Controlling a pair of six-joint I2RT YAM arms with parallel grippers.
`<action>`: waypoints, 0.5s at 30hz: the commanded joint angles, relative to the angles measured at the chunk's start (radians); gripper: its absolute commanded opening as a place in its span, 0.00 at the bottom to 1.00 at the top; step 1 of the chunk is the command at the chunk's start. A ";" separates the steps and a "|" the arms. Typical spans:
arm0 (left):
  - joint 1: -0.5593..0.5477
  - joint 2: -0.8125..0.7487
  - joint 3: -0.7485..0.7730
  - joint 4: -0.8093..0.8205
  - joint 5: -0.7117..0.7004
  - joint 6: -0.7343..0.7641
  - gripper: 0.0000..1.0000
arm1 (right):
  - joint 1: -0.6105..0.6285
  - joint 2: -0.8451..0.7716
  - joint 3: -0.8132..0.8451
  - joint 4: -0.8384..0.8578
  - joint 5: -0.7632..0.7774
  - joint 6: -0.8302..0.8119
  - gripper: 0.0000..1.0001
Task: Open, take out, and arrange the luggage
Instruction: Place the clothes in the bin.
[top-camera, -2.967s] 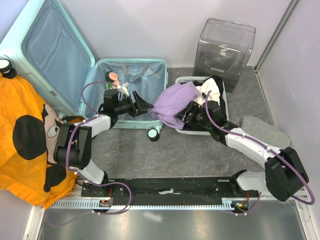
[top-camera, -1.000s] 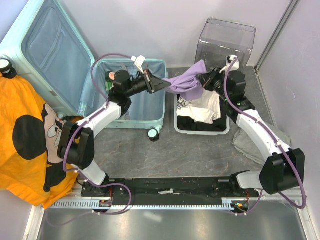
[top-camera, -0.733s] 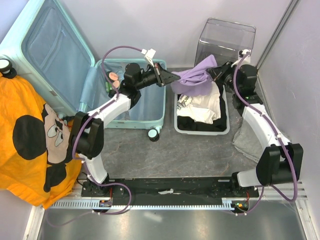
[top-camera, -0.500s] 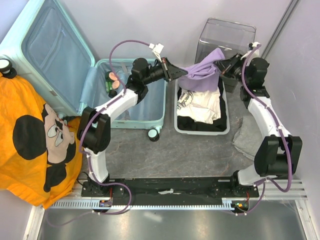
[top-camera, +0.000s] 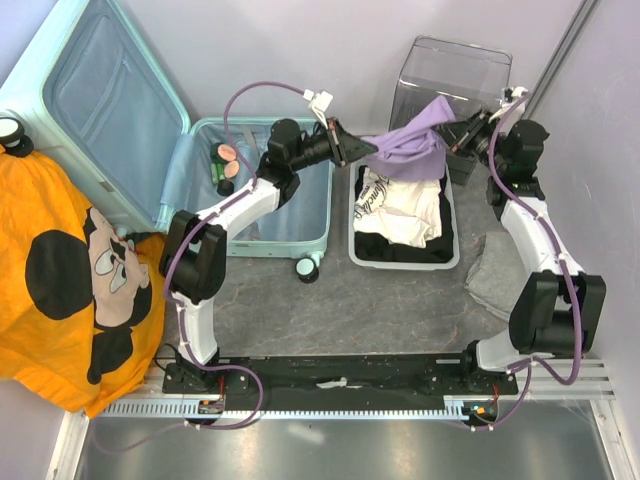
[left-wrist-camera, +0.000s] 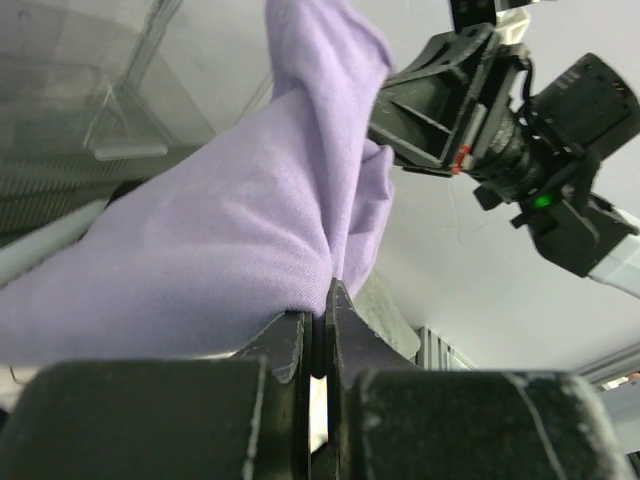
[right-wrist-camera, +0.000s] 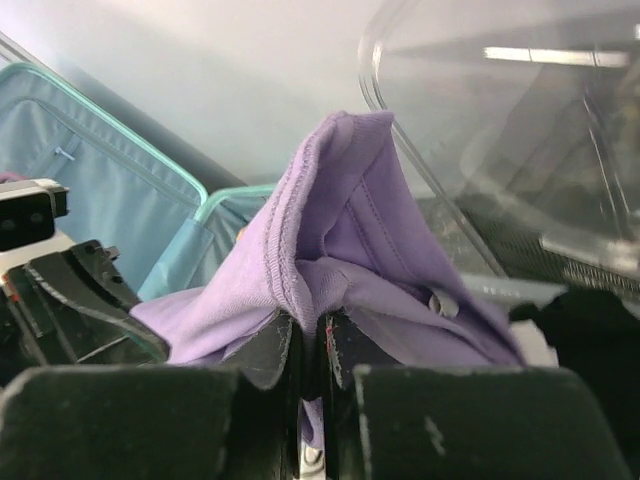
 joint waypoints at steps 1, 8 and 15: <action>-0.001 -0.031 -0.105 0.037 0.044 0.039 0.01 | -0.032 -0.093 -0.088 -0.002 0.097 -0.043 0.00; -0.004 -0.091 -0.235 0.063 0.053 0.016 0.02 | -0.032 -0.193 -0.235 -0.150 0.165 -0.076 0.00; -0.004 -0.145 -0.336 0.065 0.069 -0.064 0.01 | -0.032 -0.264 -0.262 -0.317 0.240 -0.100 0.00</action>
